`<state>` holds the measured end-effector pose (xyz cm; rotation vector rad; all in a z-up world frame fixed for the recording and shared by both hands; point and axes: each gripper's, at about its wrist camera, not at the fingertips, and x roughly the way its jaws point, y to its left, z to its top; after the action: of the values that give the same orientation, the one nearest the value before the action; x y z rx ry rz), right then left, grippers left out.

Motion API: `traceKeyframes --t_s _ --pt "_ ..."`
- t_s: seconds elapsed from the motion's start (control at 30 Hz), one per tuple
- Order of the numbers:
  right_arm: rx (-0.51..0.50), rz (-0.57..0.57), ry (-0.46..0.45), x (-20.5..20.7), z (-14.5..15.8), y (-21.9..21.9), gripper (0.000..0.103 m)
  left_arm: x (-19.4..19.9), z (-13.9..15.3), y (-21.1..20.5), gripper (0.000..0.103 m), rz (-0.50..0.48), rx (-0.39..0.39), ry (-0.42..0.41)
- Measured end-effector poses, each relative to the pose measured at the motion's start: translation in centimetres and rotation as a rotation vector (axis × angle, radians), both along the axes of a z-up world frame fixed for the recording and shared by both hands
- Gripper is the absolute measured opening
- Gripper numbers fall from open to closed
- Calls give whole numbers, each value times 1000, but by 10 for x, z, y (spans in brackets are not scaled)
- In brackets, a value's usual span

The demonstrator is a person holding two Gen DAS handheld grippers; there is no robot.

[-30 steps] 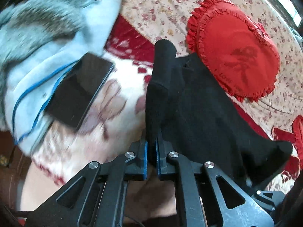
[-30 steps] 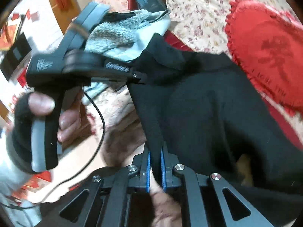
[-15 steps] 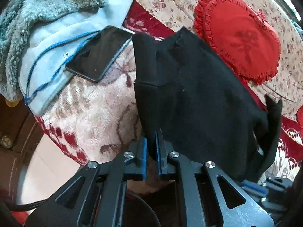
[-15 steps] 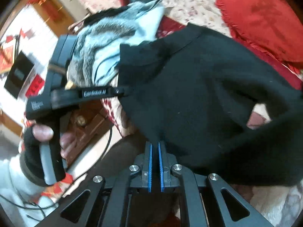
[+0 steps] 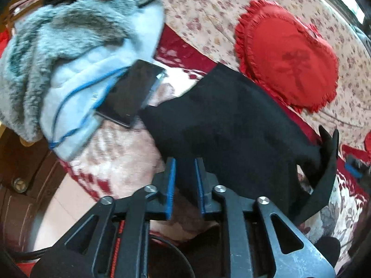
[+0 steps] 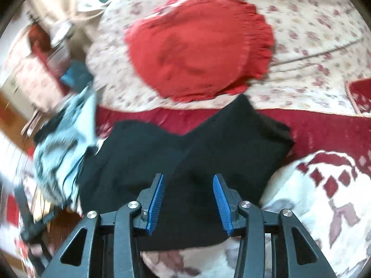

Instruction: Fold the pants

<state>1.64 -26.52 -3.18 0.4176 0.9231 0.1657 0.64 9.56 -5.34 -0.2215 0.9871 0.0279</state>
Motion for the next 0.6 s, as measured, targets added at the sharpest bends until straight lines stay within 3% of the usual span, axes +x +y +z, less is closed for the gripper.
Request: traceKeyframes --t_s 0.17,0.33,0.37,0.4,0.5,0.6 --pt "24 -32 34 29 0 12 42 12 -8 -30 16 -68 1 22" --pt "-154 -22 150 59 -25 37 42 22 -10 -46 16 -107 -10 29" --pt "-153 -13 156 60 -32 34 40 21 -10 -47 16 -108 -11 28" --pt "-148 -18 156 57 -36 30 28 21 -9 -47 16 -109 -12 27" --pt "-100 -12 93 35 -30 13 10 21 -12 -41 16 -96 -15 39" --pt "-96 -18 53 4 -17 -5 8 22 -14 -36 16 -79 -37 57"
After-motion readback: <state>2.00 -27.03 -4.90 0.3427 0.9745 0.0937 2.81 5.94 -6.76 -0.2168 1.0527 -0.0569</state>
